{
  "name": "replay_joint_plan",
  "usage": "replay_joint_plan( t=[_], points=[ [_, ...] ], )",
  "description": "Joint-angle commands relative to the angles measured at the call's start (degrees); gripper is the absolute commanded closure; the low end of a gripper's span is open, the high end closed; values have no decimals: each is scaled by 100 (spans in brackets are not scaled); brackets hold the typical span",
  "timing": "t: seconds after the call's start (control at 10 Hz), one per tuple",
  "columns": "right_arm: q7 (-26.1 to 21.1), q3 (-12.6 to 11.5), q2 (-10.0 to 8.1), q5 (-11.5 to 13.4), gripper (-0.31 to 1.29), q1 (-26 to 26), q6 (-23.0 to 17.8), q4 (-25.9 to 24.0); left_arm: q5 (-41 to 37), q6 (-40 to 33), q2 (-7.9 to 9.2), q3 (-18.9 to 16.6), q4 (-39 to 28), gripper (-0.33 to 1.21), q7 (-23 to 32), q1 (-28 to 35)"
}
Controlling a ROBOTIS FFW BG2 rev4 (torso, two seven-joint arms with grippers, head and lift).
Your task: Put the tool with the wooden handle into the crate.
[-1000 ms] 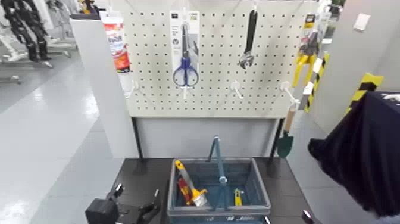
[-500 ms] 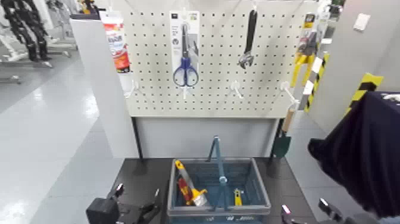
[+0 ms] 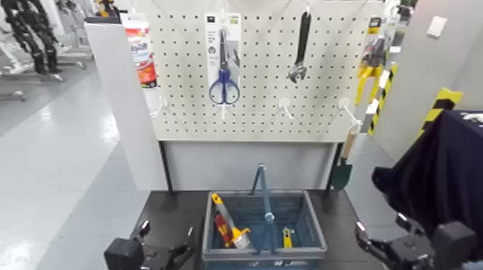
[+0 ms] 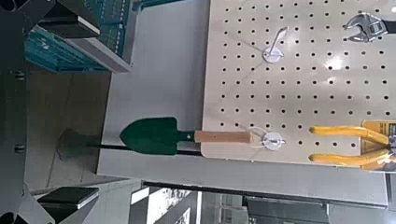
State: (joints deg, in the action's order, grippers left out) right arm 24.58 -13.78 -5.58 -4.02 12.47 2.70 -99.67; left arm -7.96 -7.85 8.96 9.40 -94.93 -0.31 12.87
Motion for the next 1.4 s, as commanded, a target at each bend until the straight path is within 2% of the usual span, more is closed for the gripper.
replay_joint_plan(
  t=[0.1,0.5,0.9,1.2,1.4],
  points=[
    [205,-46,-312,-99,11,-535,64,379,-22,-14,1,9,19,12,-21,-21],
    [451,95,-795,-354,11,-1326,38,1170,-39,-14,1,26,45,12,-39,-48],
    [882,481,-1270,-732,11,-2231,47,2207,-57,-14,1,44,54,12,-48,-56],
    [1093,903,-1463,-820,11,-2987,-156,3200,-57,-6,1,70,71,12,-57,-83],
    [1278,1105,-1498,-846,11,-3558,-367,3912,-57,3,1,79,71,12,-57,-100]
  ],
)
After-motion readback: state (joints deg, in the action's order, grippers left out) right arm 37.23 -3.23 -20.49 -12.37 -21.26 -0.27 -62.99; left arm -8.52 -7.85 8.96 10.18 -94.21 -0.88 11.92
